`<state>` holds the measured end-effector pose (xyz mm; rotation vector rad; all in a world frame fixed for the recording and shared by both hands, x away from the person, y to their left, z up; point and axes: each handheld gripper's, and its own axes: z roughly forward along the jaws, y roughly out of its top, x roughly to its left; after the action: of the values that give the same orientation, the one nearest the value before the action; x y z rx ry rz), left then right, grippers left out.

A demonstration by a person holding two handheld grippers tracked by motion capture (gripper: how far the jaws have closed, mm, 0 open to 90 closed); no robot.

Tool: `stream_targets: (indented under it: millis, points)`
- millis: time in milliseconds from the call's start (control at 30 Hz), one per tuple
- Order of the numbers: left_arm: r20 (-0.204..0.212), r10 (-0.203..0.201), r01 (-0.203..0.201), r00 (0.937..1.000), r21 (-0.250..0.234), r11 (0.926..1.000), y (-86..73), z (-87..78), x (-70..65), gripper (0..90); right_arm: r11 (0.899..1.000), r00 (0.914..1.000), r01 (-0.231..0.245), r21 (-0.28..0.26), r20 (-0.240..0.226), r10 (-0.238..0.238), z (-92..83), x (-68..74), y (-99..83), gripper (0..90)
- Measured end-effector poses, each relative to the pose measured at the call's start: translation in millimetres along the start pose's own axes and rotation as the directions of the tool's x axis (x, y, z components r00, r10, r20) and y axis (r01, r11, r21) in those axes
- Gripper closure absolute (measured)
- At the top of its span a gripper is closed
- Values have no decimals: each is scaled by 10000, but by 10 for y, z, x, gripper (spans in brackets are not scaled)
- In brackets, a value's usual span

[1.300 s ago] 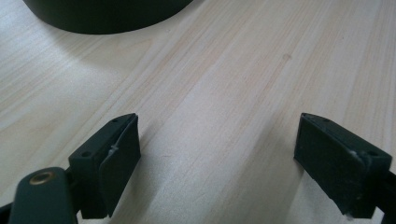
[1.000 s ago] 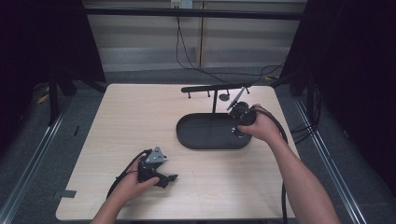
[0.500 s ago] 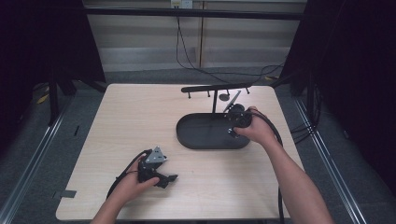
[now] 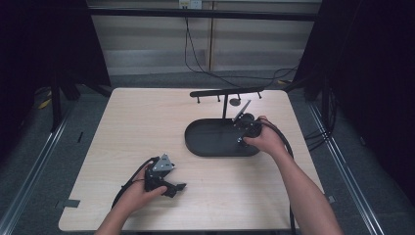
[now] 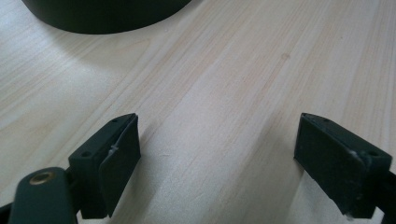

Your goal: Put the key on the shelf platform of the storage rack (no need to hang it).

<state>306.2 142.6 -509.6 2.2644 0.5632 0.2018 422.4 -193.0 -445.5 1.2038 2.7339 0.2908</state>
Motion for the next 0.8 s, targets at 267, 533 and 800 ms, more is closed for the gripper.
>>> stream_targets:
  millis: [267, 533, 800]
  points:
    - [-17, 19, -19, 10000, 57, 10000, 1, -6, -4, 140, 9996, 9999, -157, -255, 40, 158, 65, -19, 14, 690]
    - [-2, 74, -74, 10000, 46, 10000, 0, -5, -2, 140, 9995, 9997, -256, -193, -18, 256, 142, -8, 21, 689]
    - [0, 87, -87, 10000, 51, 9999, 0, -5, -2, 139, 9996, 9997, -238, -181, -41, 238, 191, -2, 2, 689]
